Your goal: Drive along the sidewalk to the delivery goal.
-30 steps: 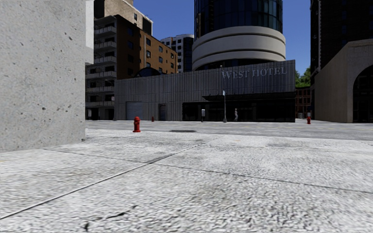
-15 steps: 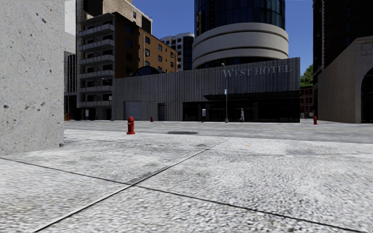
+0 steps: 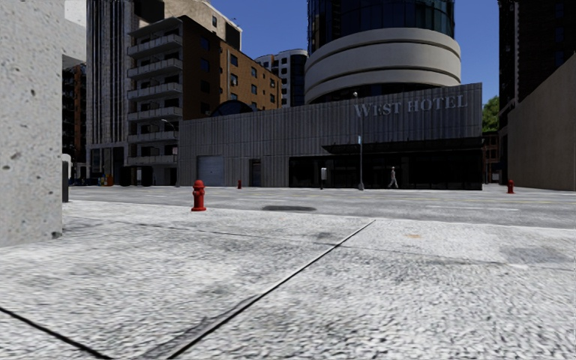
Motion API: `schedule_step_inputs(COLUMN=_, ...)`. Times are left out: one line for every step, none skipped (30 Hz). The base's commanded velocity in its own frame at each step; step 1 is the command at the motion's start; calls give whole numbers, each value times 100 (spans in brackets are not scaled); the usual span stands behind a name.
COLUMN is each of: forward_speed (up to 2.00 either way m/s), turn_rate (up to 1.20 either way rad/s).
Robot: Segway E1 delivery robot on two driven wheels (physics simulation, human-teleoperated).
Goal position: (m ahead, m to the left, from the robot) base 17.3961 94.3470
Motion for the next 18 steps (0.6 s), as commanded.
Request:
schedule_step_inputs(forward_speed=200, turn_rate=39)
schedule_step_inputs(forward_speed=200, turn_rate=40)
schedule_step_inputs(forward_speed=200, turn_rate=40)
schedule_step_inputs(forward_speed=200, turn_rate=40)
schedule_step_inputs(forward_speed=200, turn_rate=40)
schedule_step_inputs(forward_speed=200, turn_rate=40)
schedule_step_inputs(forward_speed=200, turn_rate=40)
schedule_step_inputs(forward_speed=200, turn_rate=44)
schedule_step_inputs(forward_speed=200, turn_rate=46)
schedule_step_inputs(forward_speed=200, turn_rate=46)
schedule_step_inputs(forward_speed=200, turn_rate=47)
schedule_step_inputs(forward_speed=200, turn_rate=47)
schedule_step_inputs(forward_speed=200, turn_rate=47)
schedule_step_inputs(forward_speed=200, turn_rate=47)
schedule_step_inputs(forward_speed=200, turn_rate=47)
schedule_step_inputs(forward_speed=200, turn_rate=47)
schedule_step_inputs(forward_speed=200, turn_rate=47)
schedule_step_inputs(forward_speed=200, turn_rate=47)
